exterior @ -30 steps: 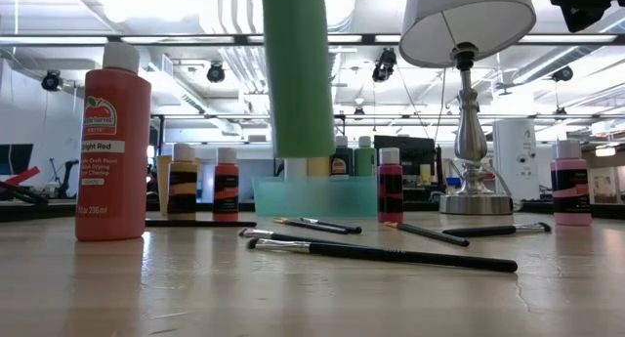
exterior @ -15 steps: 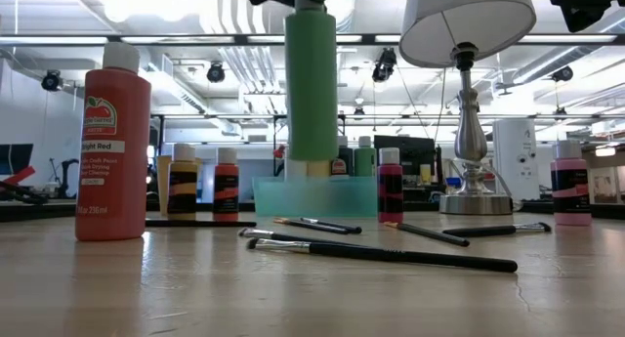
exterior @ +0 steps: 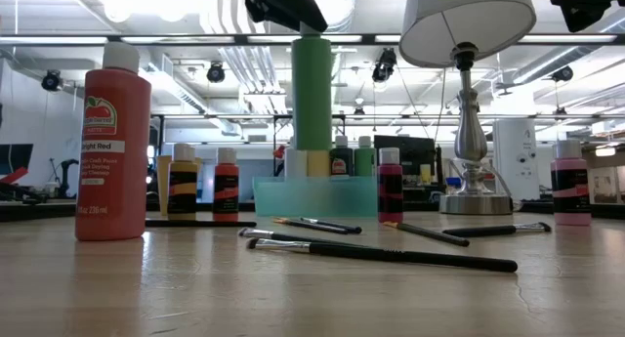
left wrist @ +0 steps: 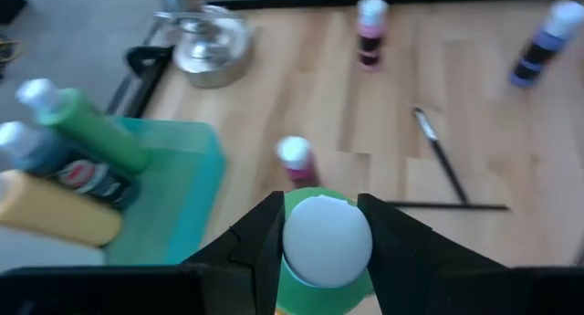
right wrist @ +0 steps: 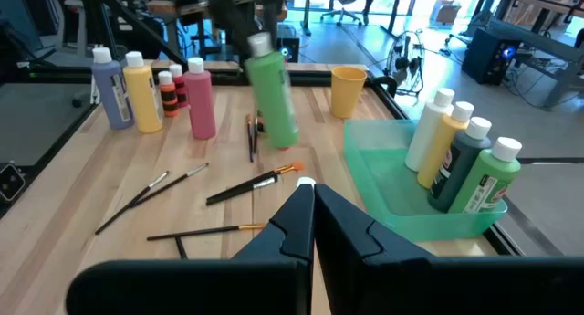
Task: Pick & Place Paint Supplies
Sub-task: Put the large green paint bottle into the green bin
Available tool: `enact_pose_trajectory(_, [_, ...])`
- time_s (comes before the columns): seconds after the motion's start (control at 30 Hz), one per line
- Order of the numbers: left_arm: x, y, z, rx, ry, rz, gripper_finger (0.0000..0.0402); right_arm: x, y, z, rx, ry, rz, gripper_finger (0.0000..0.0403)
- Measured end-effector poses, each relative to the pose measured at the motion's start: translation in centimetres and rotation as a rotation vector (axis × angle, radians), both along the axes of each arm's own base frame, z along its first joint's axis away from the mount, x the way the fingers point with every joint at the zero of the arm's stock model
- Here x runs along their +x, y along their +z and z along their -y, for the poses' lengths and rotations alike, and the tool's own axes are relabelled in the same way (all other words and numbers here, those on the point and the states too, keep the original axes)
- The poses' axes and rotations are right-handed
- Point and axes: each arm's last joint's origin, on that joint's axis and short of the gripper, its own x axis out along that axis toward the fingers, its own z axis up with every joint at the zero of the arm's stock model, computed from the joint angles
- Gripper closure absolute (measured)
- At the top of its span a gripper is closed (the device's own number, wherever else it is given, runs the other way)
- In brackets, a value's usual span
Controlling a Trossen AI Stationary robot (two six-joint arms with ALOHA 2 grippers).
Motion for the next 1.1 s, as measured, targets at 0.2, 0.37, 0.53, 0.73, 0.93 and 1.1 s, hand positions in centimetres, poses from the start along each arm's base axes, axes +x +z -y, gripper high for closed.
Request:
enact_pose_trajectory(0.2, [-0.2,0.8,-3.3,0.022,0.078,0.039,0.0266,0.0,0.0,0.0,0.000,0.001,-0.001,0.0394])
enact_pose_trajectory(0.37, [-0.4,1.0,-5.9,0.019,0.108,0.054,0.0266,0.0,0.0,0.0,0.000,0.000,0.000,0.0394])
enact_pose_trajectory(0.53, [-0.7,1.1,-8.7,-0.013,0.149,0.075,0.0266,0.0,0.0,0.0,0.000,0.000,0.000,0.0394])
enact_pose_trajectory(0.73, [-1.4,1.4,-12.0,-0.089,0.164,0.135,0.0266,0.0,0.0,0.0,0.000,0.000,-0.001,0.0394])
enact_pose_trajectory(0.93, [-2.4,1.4,-15.0,-0.143,0.205,0.160,0.0266,0.0,0.0,0.0,0.000,0.000,0.000,0.0394])
enact_pose_trajectory(1.1, [-3.4,1.5,-17.1,-0.205,0.220,0.189,0.0266,0.0,0.0,0.0,0.000,0.000,-0.001,0.0394])
